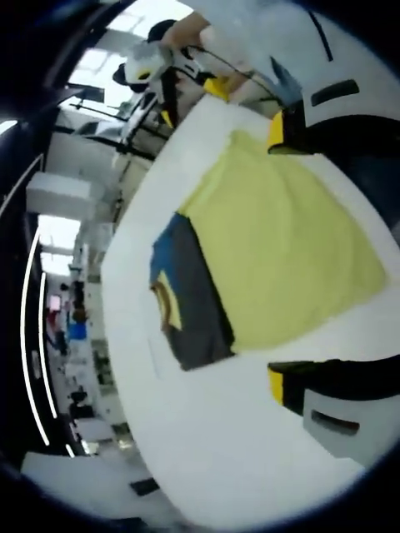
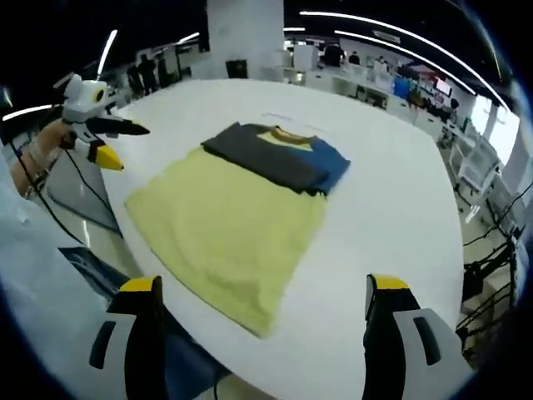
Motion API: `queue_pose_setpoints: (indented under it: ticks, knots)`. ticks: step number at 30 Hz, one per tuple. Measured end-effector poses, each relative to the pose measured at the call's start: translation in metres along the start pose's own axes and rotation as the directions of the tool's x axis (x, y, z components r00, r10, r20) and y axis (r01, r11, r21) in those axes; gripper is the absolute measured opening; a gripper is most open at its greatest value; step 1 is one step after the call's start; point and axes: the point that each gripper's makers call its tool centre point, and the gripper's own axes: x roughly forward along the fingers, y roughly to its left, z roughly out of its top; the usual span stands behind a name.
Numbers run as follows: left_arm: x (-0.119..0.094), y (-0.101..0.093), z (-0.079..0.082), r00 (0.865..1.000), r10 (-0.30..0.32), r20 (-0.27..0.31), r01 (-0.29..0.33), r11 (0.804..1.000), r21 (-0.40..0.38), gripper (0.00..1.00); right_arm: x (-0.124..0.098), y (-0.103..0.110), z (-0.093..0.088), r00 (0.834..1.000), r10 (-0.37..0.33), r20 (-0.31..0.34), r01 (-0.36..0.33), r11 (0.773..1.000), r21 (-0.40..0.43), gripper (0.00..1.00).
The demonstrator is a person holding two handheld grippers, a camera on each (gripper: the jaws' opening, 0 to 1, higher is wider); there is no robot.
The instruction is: Fold the garment on the visible template until the final outline fits inside the template.
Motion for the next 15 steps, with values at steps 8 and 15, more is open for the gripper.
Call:
queue_pose_setpoints:
  ticks: [8,15]
  knots:
    - [-0.004,0.003,-0.014,0.999,-0.005,-0.037,0.004,1.0,-0.016,0.99,0.003,-0.001,-0.01,1.0,-0.009,-0.003,0.009,0.999,0.035,1.0]
    - [-0.002,0.007,-0.033,0.999,-0.027,-0.026,0.023,0.989,-0.145,0.97,0.013,-0.002,-0.022,1.0,-0.009,-0.029,0.011,0.998,0.055,1.0]
